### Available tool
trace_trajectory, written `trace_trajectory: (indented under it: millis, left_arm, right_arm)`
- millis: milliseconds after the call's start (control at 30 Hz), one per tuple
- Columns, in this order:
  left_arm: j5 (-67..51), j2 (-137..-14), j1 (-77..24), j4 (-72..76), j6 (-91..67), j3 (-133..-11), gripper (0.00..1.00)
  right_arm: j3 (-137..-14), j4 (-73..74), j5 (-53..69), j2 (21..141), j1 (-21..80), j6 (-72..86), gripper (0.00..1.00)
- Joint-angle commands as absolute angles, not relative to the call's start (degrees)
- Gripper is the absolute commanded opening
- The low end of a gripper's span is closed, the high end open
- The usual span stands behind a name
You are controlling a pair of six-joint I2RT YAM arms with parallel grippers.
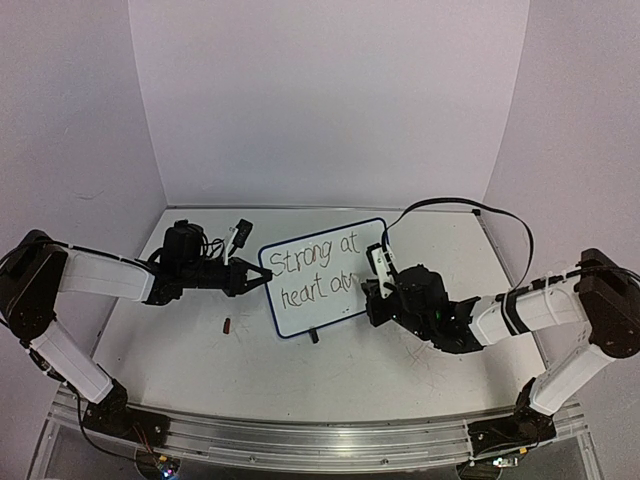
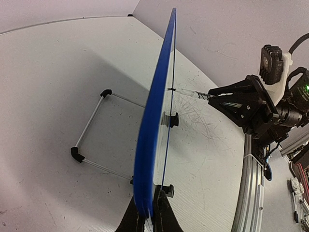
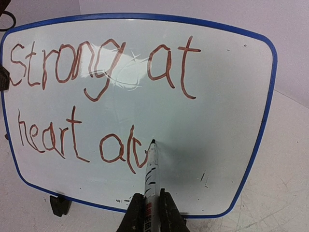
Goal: Write a sentence on the whiteboard
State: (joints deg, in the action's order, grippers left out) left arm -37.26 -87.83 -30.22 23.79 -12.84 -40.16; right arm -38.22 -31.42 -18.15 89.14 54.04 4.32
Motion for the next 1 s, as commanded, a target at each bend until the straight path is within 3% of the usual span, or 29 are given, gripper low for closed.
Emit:
trace_trajectory:
  millis: [0, 967]
  left_arm:
    - [-30.7, -88.6, -29.5, 19.9, -8.6, -41.2, 0.00]
    - [-30.6, -88.6, -29.5, 19.8, -8.7, -41.2, 0.00]
  right_arm:
    - [-39.7, -32.7, -18.4, 90.0, 53.6, 4.6, 0.00]
    - [-35.0, -29.4, -17.4, 87.5, 54.1, 8.8, 0.00]
